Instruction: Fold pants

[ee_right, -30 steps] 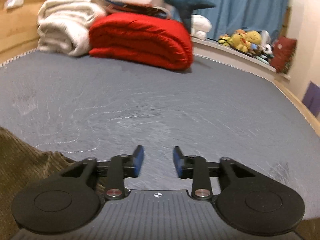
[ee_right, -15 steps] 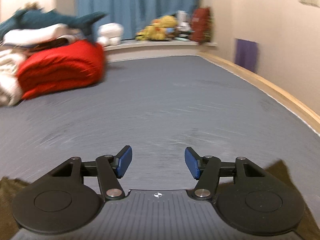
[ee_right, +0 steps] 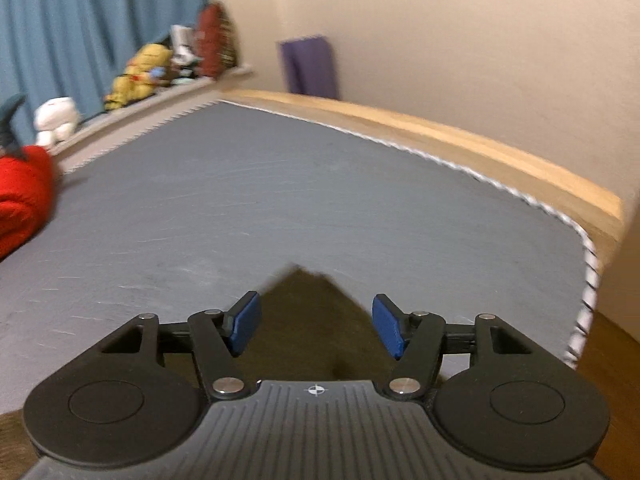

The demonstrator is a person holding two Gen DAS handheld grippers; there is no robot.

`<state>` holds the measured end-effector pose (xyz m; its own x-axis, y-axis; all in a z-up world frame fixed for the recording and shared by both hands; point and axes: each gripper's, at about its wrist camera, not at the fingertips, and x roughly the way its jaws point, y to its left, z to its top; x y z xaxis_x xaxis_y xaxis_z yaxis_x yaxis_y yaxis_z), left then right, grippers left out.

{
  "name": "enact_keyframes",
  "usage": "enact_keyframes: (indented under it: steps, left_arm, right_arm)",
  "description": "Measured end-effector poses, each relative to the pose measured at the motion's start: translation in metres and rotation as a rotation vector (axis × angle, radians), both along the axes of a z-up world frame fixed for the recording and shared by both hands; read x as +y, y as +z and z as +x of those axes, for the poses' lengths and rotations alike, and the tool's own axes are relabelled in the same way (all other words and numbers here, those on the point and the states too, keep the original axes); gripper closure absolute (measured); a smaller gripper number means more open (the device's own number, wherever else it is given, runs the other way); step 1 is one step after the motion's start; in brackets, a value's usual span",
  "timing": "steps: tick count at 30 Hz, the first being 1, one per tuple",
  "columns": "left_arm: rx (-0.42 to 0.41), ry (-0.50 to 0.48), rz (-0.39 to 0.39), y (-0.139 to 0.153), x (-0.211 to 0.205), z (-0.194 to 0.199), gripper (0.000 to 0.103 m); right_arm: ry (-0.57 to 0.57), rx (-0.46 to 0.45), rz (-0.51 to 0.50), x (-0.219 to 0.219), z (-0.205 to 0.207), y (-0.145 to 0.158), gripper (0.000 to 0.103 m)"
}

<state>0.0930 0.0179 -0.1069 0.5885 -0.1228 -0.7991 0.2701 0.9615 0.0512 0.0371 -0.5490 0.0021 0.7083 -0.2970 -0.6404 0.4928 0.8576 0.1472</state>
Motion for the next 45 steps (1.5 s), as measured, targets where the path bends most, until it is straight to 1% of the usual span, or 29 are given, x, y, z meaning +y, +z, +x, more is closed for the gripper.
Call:
enact_keyframes:
  steps: [3,4,5,8,11,14,15,17,18,19,21,22,24,26,29,31,34,36,39,42,43,44,45]
  left_arm:
    - [-0.016,0.014,0.01,0.002,-0.008,0.001,0.052]
    - [-0.018,0.013,0.009,0.002,-0.01,0.001,0.05]
    - [-0.019,0.016,0.012,0.002,-0.01,0.001,0.05]
    - [-0.016,0.024,0.008,0.004,-0.009,0.0,0.048]
    - [-0.015,0.03,0.0,0.008,-0.009,-0.001,0.047]
    - [-0.024,0.029,0.002,0.012,-0.01,-0.005,0.046]
    - [-0.032,0.03,0.006,0.013,-0.011,-0.006,0.046]
    - [-0.046,0.03,0.008,0.017,-0.012,-0.008,0.046]
    - [-0.052,0.029,0.008,0.019,-0.013,-0.009,0.046]
    - [-0.059,0.029,0.008,0.022,-0.013,-0.009,0.046]
    - [-0.075,0.029,-0.001,0.029,-0.013,-0.011,0.046]
    - [-0.084,0.03,-0.008,0.033,-0.013,-0.012,0.046]
    - [-0.108,0.039,-0.017,0.041,-0.013,-0.014,0.046]
    - [-0.131,0.05,-0.032,0.049,-0.013,-0.016,0.046]
    - [-0.155,0.068,-0.065,0.062,-0.01,-0.019,0.046]
    - [-0.17,0.08,-0.084,0.07,-0.008,-0.021,0.046]
    - [-0.196,0.104,-0.107,0.082,-0.002,-0.025,0.046]
    - [-0.208,0.12,-0.125,0.088,0.005,-0.028,0.046]
    - [-0.23,0.15,-0.151,0.1,0.02,-0.031,0.046]
    - [-0.252,0.194,-0.179,0.111,0.043,-0.036,0.046]
    - [-0.256,0.211,-0.188,0.114,0.051,-0.038,0.046]
    - [-0.258,0.225,-0.197,0.116,0.06,-0.04,0.046]
    - [-0.256,0.241,-0.207,0.118,0.07,-0.042,0.046]
  right_arm:
    - [-0.069,0.041,0.037,-0.031,-0.015,-0.018,0.038]
    - [-0.081,0.058,0.052,-0.038,-0.017,-0.026,0.037]
    - [-0.086,0.073,0.073,-0.044,-0.017,-0.032,0.037]
    - [-0.065,0.133,0.192,-0.061,-0.017,-0.055,0.033]
    - [-0.053,0.177,0.258,-0.067,-0.022,-0.073,0.03]
    - [-0.032,0.168,0.261,-0.065,-0.025,-0.076,0.027]
    - [-0.043,0.16,0.289,-0.066,-0.026,-0.076,0.027]
    - [-0.063,0.138,0.349,-0.069,-0.029,-0.074,0.04]
    - [-0.072,0.141,0.352,-0.069,-0.029,-0.073,0.052]
    - [-0.077,0.15,0.343,-0.069,-0.029,-0.073,0.058]
    - [-0.081,0.15,0.339,-0.069,-0.032,-0.072,0.074]
    - [-0.083,0.144,0.348,-0.069,-0.035,-0.07,0.079]
    - [-0.11,0.123,0.373,-0.072,-0.038,-0.066,0.083]
    - [-0.141,0.089,0.389,-0.07,-0.042,-0.058,0.084]
    - [-0.111,0.025,0.344,-0.049,-0.036,-0.03,0.085]
    - [-0.041,-0.043,0.313,-0.026,-0.03,-0.004,0.086]
    - [0.133,-0.143,0.234,0.029,-0.02,0.039,0.086]
    - [0.303,-0.207,0.177,0.081,-0.014,0.066,0.086]
    - [0.579,-0.274,0.111,0.169,-0.011,0.094,0.087]
    - [0.862,-0.306,0.073,0.262,-0.015,0.105,0.087]
    - [0.97,-0.312,0.074,0.298,-0.018,0.104,0.088]
    - [1.048,-0.313,0.084,0.325,-0.021,0.102,0.09]
    - [1.143,-0.3,0.107,0.358,-0.024,0.094,0.09]
